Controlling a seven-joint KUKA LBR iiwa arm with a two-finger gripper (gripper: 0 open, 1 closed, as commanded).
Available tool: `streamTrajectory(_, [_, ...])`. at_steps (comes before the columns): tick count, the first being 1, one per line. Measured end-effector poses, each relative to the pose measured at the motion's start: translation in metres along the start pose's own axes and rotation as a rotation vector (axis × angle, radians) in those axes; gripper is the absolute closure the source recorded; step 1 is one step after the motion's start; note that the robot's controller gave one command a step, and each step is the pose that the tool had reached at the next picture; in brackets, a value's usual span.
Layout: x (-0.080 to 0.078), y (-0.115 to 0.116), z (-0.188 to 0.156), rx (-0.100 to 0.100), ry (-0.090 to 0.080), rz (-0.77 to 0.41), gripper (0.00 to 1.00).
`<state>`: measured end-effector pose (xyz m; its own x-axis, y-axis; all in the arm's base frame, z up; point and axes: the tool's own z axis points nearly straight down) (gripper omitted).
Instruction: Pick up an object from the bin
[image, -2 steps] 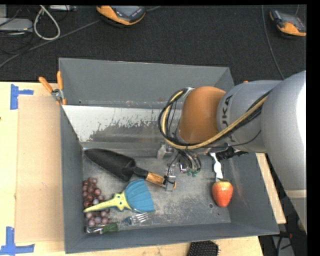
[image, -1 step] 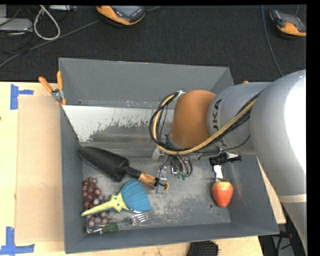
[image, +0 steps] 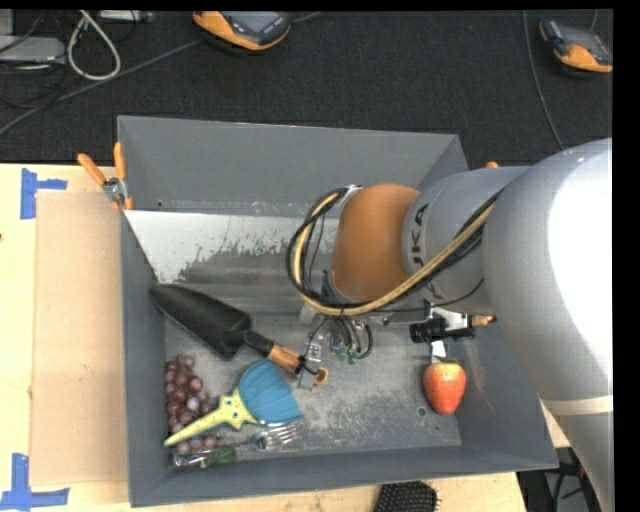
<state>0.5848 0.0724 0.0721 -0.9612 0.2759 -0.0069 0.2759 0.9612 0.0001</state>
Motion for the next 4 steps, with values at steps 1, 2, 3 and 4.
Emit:
streamTrajectory(1, [-0.006,0.048,-0.002,-0.001,-0.002,-0.086,0.00])
streamTrajectory(2, [0.033,0.035,0.002,0.001,0.002,-0.023,0.00])
streamTrajectory(3, [0.005,0.057,0.002,-0.003,-0.002,-0.070,0.00])
streamTrajectory(4, [0.016,0.052,0.002,-0.001,0.000,-0.084,0.00])
